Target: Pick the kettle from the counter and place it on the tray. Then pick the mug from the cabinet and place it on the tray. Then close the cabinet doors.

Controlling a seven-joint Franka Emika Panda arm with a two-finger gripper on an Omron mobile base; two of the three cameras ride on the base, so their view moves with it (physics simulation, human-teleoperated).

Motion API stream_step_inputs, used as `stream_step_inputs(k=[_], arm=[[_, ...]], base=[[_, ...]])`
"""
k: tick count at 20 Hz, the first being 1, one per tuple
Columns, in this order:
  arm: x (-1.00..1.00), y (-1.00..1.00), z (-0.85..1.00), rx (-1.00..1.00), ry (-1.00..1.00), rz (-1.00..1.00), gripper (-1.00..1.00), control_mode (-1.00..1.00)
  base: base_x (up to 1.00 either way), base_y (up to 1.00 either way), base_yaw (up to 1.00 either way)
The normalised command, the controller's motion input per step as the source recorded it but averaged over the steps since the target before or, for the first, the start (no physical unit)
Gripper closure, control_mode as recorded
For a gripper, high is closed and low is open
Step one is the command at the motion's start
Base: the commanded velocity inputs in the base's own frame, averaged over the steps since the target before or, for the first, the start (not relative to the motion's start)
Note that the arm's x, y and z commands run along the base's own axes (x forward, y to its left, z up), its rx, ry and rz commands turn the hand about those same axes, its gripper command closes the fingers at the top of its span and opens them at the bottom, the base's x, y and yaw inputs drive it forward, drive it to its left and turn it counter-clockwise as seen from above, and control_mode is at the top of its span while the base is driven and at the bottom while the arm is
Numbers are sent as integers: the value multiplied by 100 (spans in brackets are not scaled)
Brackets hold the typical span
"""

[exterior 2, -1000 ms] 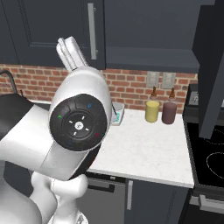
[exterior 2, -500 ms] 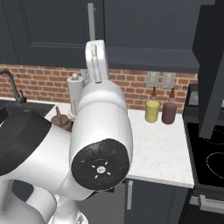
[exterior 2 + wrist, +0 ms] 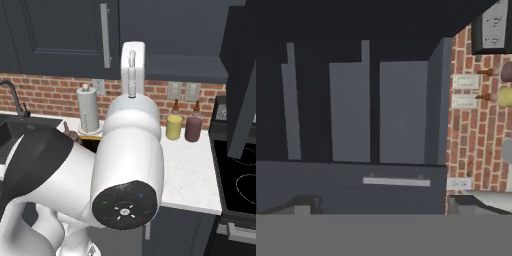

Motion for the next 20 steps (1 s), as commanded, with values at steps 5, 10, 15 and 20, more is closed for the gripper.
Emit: stream_step_inputs(k=[5,10,15,20], arm=[[-2,-35,20,0,-10,-17,-100,-100],[-6,-43,20,0,-11,-20,-100,-100],[-1,-43,9,0,-8,-23,-100,-100],[0,-44,7,0,-7,-21,-100,-100]], base=[[0,0,0],[0,0,0],[0,0,0],[0,0,0]])
